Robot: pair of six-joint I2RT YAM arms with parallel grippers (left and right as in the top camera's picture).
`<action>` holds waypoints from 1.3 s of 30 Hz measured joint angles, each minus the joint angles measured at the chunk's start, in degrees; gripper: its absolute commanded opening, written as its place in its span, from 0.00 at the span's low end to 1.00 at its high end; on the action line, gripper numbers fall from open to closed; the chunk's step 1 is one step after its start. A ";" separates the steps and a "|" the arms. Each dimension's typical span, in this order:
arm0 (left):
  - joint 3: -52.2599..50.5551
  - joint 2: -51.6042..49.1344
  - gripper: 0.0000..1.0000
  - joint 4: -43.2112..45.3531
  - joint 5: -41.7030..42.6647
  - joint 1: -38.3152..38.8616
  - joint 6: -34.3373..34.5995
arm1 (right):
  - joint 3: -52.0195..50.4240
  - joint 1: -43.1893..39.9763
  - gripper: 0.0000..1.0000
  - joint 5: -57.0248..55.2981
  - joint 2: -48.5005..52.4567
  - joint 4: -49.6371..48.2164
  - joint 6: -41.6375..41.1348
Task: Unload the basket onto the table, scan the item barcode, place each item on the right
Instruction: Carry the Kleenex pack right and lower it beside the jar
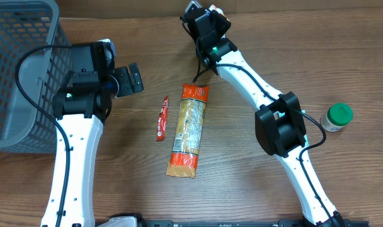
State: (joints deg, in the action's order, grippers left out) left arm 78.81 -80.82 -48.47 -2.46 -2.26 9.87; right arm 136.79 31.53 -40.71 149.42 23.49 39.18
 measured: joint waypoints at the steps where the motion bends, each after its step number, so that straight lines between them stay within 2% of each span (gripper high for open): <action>1: 0.00 0.00 1.00 -0.02 0.00 0.00 0.02 | 0.00 0.00 0.03 -0.07 0.00 0.02 -0.44; 5: 0.00 0.00 1.00 0.00 0.00 0.00 0.00 | 0.00 0.00 0.03 -2.01 -0.11 0.63 -5.14; 10: 0.00 0.00 1.00 0.02 0.00 0.00 0.02 | -0.11 -0.15 0.04 -2.78 -3.82 10.25 -14.05; 16: 0.00 0.00 1.00 -0.07 0.02 0.00 0.02 | -0.31 -2.29 0.04 1.14 -19.85 31.52 -26.08; 21: 0.00 0.00 1.00 -0.04 0.00 0.00 0.02 | 0.92 -9.18 0.04 9.88 -35.63 50.25 -35.23; 26: 0.00 0.00 1.00 -0.02 0.00 0.00 0.02 | 1.25 -19.76 0.04 21.00 -38.51 66.99 -40.19; 31: 0.00 0.00 1.00 -0.02 0.00 0.00 0.02 | -3.15 -27.12 0.04 28.85 -35.69 72.28 -41.62; 39: 0.00 0.00 1.00 -0.02 0.00 0.00 0.02 | -19.23 -34.64 0.04 33.00 -34.71 69.66 -44.02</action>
State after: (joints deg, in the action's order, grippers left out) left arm 78.81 -80.82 -48.49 -2.46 -2.26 9.89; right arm 117.56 -3.11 -7.70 114.72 93.14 -4.84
